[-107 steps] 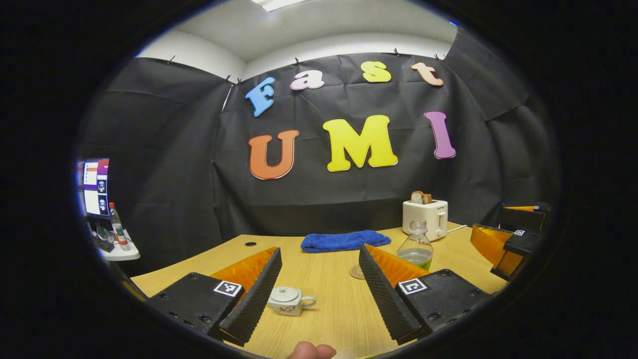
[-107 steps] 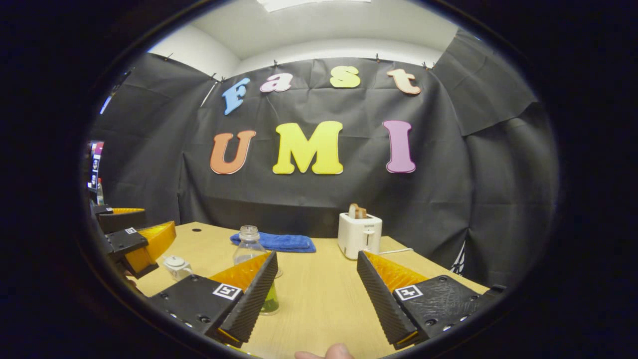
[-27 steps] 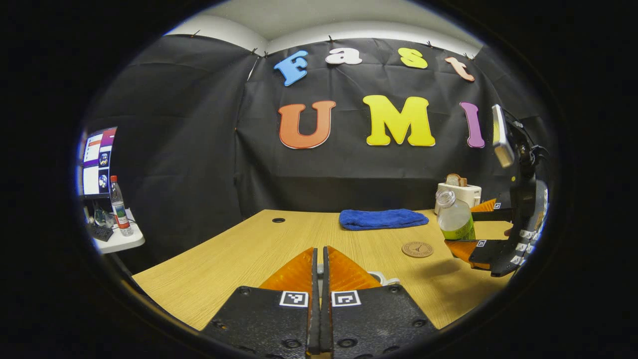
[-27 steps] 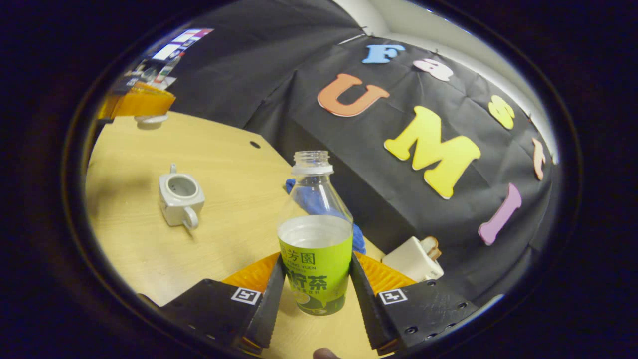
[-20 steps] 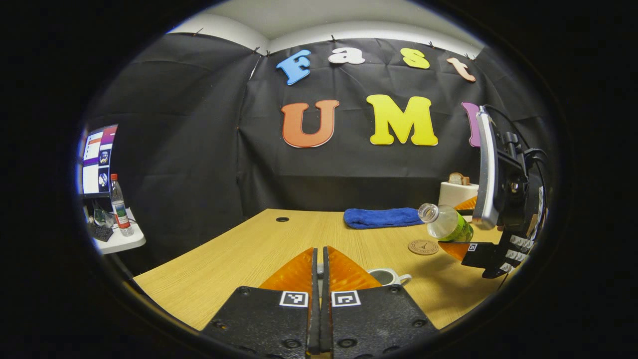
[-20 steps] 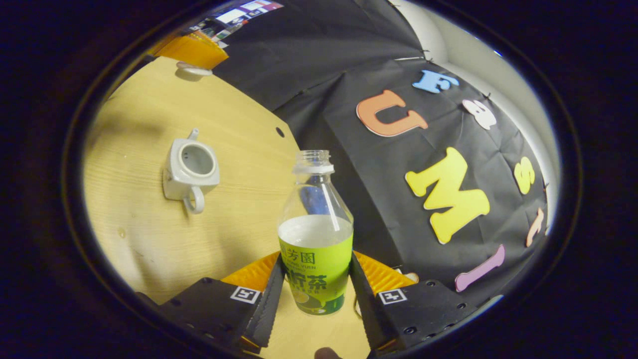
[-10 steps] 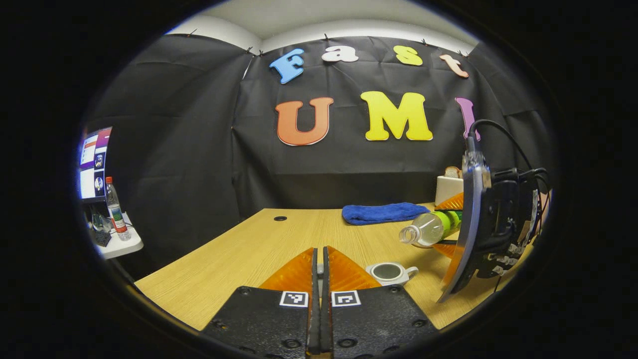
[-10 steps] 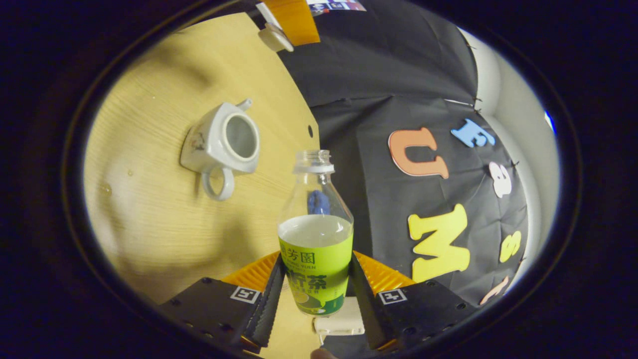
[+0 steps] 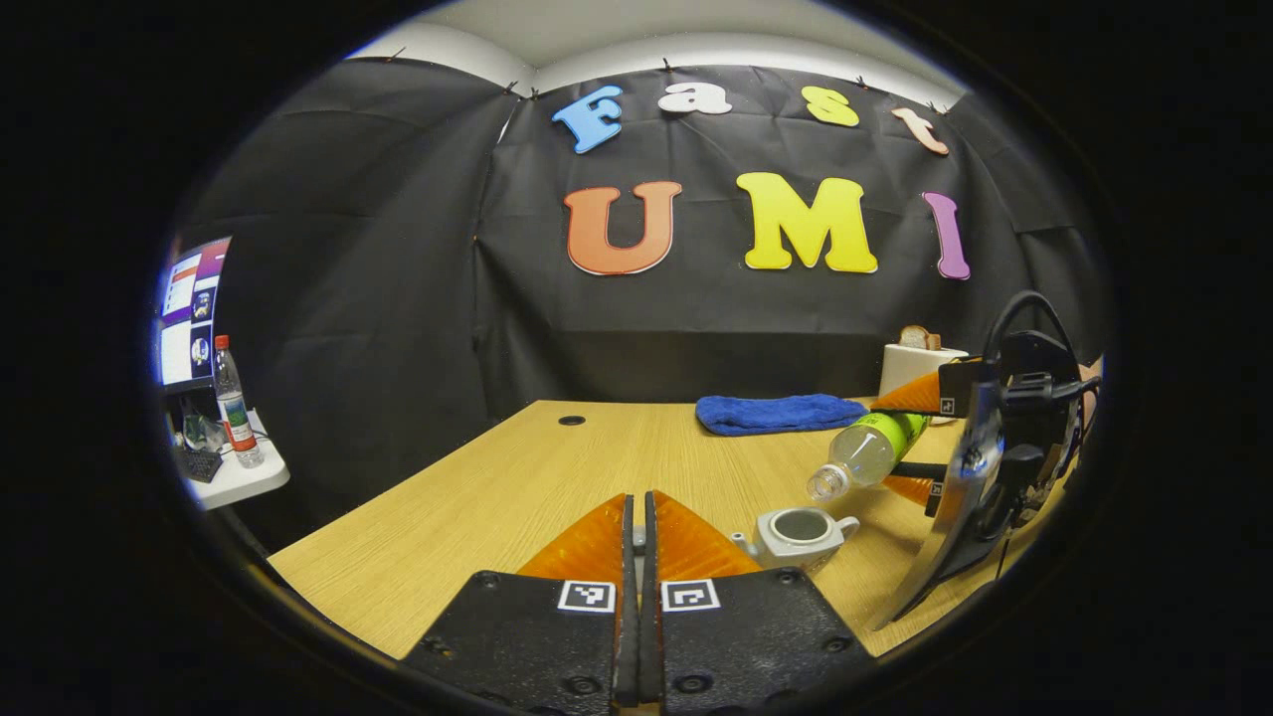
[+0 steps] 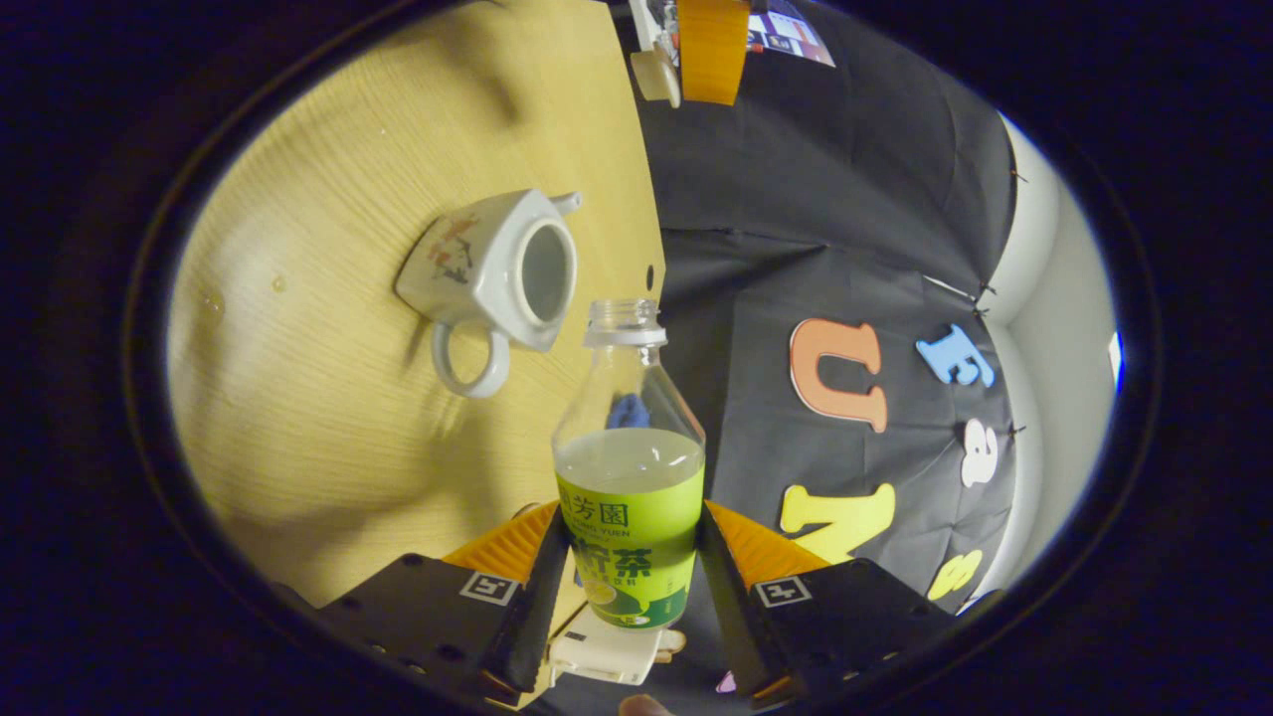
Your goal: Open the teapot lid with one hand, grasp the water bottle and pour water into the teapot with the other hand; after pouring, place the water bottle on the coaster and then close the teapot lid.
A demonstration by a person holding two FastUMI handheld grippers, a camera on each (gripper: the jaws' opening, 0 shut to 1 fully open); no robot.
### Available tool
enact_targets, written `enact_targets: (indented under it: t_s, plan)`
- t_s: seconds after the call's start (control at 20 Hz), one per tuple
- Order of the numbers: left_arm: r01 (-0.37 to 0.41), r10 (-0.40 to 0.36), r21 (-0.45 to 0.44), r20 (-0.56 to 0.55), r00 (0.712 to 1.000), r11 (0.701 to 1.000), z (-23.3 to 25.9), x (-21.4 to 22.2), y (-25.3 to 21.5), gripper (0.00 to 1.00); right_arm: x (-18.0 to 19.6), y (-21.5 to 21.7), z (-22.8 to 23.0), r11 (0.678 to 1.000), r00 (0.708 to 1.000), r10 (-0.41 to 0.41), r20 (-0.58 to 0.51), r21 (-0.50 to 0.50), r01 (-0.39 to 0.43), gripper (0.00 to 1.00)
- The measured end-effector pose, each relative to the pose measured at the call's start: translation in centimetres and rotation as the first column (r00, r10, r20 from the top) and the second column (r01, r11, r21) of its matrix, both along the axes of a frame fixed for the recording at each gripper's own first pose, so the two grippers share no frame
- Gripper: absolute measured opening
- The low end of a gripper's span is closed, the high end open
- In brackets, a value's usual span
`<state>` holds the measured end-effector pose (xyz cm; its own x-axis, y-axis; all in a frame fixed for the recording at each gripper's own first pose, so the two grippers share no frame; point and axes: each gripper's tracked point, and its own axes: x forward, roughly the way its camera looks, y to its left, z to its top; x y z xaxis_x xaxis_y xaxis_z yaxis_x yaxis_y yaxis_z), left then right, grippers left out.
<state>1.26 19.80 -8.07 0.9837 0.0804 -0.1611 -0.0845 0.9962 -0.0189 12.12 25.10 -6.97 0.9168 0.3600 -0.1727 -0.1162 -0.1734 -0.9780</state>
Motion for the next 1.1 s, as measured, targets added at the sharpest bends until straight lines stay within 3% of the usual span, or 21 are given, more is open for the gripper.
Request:
enact_targets:
  t_s: [0.55,1.1]
  plan:
    - [0.005,-0.005,-0.008,-0.008,1.0,1.0,-0.3,-0.2,0.3,0.03,-0.5,1.1,1.2,0.981,0.989,0.076,0.125,-0.188,-0.052,0.7]
    - [0.009,-0.009,0.005,-0.018,1.0,1.0,-0.4,-0.4,0.6,0.03,-0.7,1.6,3.8,0.955,0.964,0.122,0.236,-0.294,-0.048,0.71]
